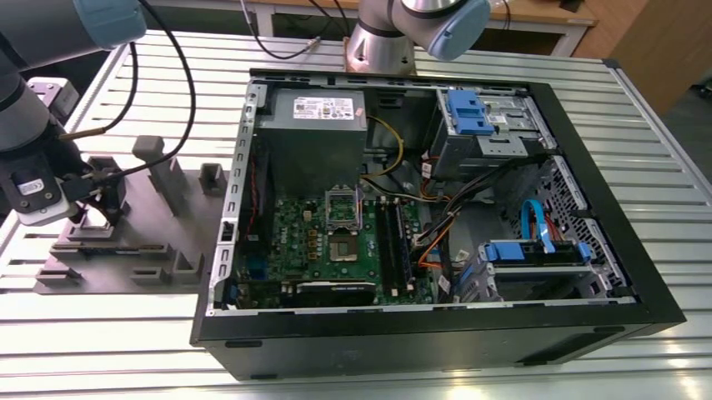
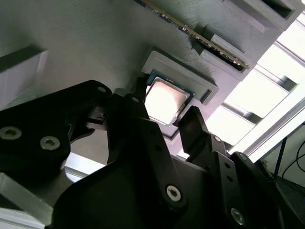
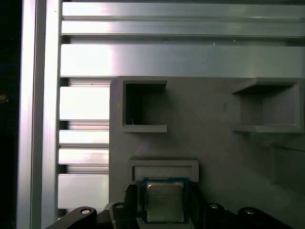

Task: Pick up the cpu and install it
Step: 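Pick up the cpu and move it towards the insertion slot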

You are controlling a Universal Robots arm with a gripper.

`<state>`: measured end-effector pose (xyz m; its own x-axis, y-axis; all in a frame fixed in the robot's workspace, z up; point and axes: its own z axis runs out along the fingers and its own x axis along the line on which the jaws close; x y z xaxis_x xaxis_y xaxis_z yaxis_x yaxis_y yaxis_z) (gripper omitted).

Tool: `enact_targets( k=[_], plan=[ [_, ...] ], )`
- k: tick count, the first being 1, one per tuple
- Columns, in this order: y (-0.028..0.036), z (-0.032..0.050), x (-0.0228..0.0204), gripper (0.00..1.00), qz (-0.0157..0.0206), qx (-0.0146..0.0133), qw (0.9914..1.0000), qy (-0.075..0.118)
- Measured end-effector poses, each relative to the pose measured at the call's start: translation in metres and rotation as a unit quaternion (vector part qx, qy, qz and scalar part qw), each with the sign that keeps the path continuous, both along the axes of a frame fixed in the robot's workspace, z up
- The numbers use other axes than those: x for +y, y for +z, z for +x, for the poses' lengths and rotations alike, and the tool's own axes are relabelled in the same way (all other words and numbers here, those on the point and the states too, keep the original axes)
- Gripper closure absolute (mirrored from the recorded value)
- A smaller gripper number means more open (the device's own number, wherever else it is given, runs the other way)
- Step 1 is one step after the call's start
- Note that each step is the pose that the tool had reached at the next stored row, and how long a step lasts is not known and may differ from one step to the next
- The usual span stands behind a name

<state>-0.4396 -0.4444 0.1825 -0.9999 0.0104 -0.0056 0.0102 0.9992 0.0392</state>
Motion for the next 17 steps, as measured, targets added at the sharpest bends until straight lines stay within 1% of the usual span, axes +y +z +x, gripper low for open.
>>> enact_targets(
  k=[3,17],
  plan=[
    [0.0,0.0,0.0,0.46,-0.0006,0.0001,1.0,0.003],
    [-0.0001,0.0,0.0,0.46,-0.0006,0.0,0.99996,0.009]
  ],
)
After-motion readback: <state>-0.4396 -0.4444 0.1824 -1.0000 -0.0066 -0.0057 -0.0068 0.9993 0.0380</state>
